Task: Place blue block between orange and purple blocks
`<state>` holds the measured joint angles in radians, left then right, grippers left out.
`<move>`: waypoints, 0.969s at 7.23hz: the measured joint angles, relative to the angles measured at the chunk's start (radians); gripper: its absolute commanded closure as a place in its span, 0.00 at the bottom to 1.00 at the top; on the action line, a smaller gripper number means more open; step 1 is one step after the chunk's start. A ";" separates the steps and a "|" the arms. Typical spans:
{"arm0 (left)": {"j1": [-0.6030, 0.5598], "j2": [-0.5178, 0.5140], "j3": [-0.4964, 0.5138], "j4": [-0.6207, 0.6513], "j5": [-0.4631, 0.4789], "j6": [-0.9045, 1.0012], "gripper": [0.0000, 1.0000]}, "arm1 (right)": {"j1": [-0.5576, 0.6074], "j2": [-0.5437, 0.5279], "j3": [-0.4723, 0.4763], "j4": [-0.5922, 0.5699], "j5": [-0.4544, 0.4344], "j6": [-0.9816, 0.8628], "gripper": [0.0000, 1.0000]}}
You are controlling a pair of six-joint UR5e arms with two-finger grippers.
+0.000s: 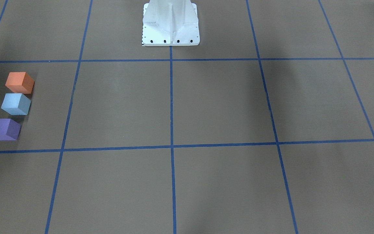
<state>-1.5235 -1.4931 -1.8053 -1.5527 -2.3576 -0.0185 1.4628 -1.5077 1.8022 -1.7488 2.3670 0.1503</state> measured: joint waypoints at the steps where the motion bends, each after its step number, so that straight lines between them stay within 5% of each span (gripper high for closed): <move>1: 0.000 0.024 -0.020 -0.001 0.001 -0.017 0.00 | 0.001 0.002 -0.003 0.000 0.000 -0.007 0.00; 7: 0.004 0.045 -0.004 -0.009 -0.001 -0.037 0.00 | 0.016 0.001 0.011 0.002 0.000 -0.014 0.00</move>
<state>-1.5198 -1.4477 -1.8091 -1.5616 -2.3583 -0.0559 1.4788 -1.5066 1.8129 -1.7473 2.3668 0.1365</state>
